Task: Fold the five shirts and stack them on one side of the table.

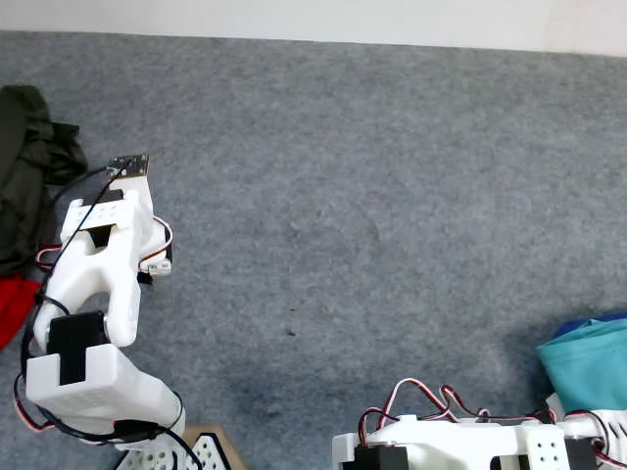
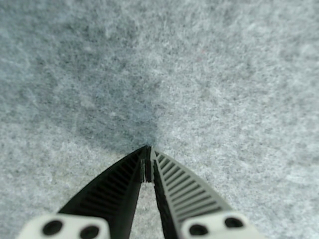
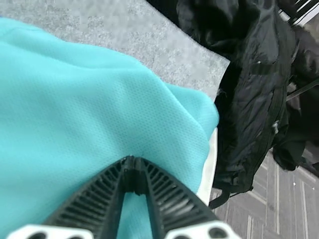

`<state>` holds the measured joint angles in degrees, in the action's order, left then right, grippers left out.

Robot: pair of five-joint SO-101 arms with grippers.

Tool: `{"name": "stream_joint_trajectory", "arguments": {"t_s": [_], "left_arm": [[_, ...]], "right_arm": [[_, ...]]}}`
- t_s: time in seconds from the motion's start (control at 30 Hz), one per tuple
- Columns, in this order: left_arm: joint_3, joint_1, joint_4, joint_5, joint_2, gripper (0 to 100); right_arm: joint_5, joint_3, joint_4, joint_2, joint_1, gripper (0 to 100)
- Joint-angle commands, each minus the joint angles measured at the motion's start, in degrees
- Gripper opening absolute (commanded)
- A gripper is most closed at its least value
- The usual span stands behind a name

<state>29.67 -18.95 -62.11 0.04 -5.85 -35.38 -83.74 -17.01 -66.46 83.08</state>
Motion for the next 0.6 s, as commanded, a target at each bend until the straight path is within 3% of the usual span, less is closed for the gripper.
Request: {"name": "stream_joint_trajectory", "arguments": {"t_s": [0.0,0.1,0.27,0.43,0.57], "left_arm": [[0.13,0.84,0.44,0.00,0.31,1],[0.13,0.92,0.44,0.00,0.31,1],[0.13,0.92,0.44,0.00,0.31,1],[0.13,0.92,0.44,0.00,0.31,1],[-0.13,0.92,0.44,0.00,0.31,1]], "right_arm": [[-0.97,-0.04,1.63,-0.92,0.66,0.6],[0.70,0.13,1.19,-1.01,-1.36,0.6],[12.84,7.60,-10.59,-1.01,-10.59,0.6],[22.86,21.41,-30.81,-0.92,-26.42,0.9],[28.40,28.97,-41.19,-0.66,-42.68,0.9]]}}
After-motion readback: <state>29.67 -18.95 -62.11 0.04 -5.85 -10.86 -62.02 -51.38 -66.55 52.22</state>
